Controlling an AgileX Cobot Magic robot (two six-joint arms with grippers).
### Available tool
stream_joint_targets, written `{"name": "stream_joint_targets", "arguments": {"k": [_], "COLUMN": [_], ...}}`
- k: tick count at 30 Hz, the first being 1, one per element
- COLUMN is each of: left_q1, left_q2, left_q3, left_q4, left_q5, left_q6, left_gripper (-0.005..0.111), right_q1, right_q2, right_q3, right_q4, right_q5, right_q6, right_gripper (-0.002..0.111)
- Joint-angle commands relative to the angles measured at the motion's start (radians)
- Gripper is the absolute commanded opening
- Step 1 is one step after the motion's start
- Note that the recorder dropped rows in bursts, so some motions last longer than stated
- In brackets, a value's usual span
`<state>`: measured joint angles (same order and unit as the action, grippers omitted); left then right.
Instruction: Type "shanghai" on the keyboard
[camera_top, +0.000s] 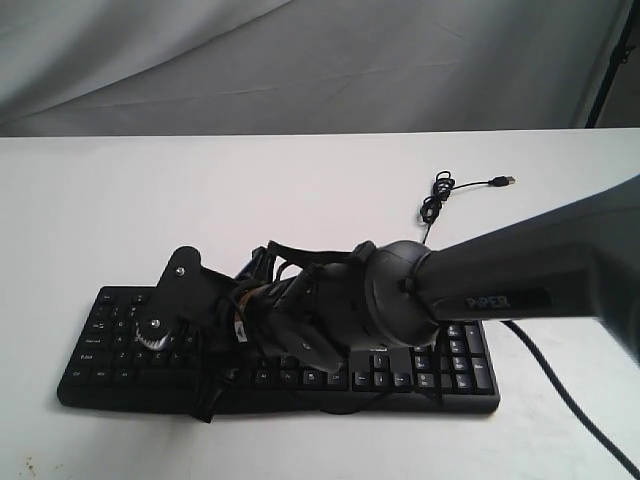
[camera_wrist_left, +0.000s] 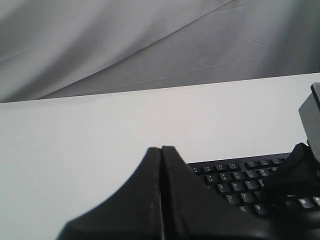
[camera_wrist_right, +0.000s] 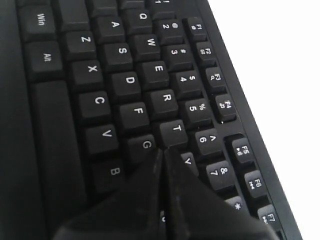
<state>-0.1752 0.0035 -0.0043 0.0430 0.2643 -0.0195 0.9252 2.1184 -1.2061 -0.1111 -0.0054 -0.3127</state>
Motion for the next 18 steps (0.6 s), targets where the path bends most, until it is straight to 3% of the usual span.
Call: {"name": "stream_joint_targets", "arguments": {"k": [1, 10, 18], "left_q1": [-0.004, -0.004, -0.004], "left_q2": [-0.003, -0.003, -0.003], "left_q3": [0.004, 0.004, 0.004], "left_q4": [0.005, 0.005, 0.005], "left_q5": [-0.003, -0.003, -0.003], "left_q6": [-0.003, -0.003, -0.003], "left_gripper": [0.0, 0.0, 0.0], "right_q1": [-0.007, -0.007, 0.084], "right_q2": [0.002, -0.016, 0.081], "right_q3": [0.0, -0.035, -0.278], "right_q4": [0.009, 0.01, -0.03], "right_q5": [0.005, 0.031, 0.095], "right_q6": [-0.005, -0.005, -0.007], "right_gripper": [0.0, 0.0, 0.0]}}
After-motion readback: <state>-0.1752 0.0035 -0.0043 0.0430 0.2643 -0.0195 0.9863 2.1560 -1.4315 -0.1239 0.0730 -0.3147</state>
